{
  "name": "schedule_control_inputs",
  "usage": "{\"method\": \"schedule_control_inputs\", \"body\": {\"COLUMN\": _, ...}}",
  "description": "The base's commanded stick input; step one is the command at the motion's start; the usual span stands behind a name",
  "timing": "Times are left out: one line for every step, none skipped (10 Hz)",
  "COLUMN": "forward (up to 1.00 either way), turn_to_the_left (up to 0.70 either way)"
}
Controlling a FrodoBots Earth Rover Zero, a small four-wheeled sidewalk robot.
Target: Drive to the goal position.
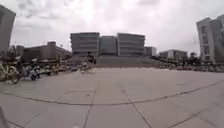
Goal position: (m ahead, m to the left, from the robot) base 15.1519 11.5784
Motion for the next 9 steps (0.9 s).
{"method": "schedule_control_inputs", "body": {"forward": 0.7, "turn_to_the_left": 0.0}}
{"method": "schedule_control_inputs", "body": {"forward": 0.7, "turn_to_the_left": 0.0}}
{"method": "schedule_control_inputs", "body": {"forward": 0.7, "turn_to_the_left": 0.0}}
{"method": "schedule_control_inputs", "body": {"forward": 0.7, "turn_to_the_left": 0.0}}
{"method": "schedule_control_inputs", "body": {"forward": 0.7, "turn_to_the_left": 0.0}}
{"method": "schedule_control_inputs", "body": {"forward": 0.7, "turn_to_the_left": 0.0}}
{"method": "schedule_control_inputs", "body": {"forward": 0.7, "turn_to_the_left": 0.0}}
{"method": "schedule_control_inputs", "body": {"forward": 0.7, "turn_to_the_left": 0.0}}
{"method": "schedule_control_inputs", "body": {"forward": 0.7, "turn_to_the_left": 0.0}}
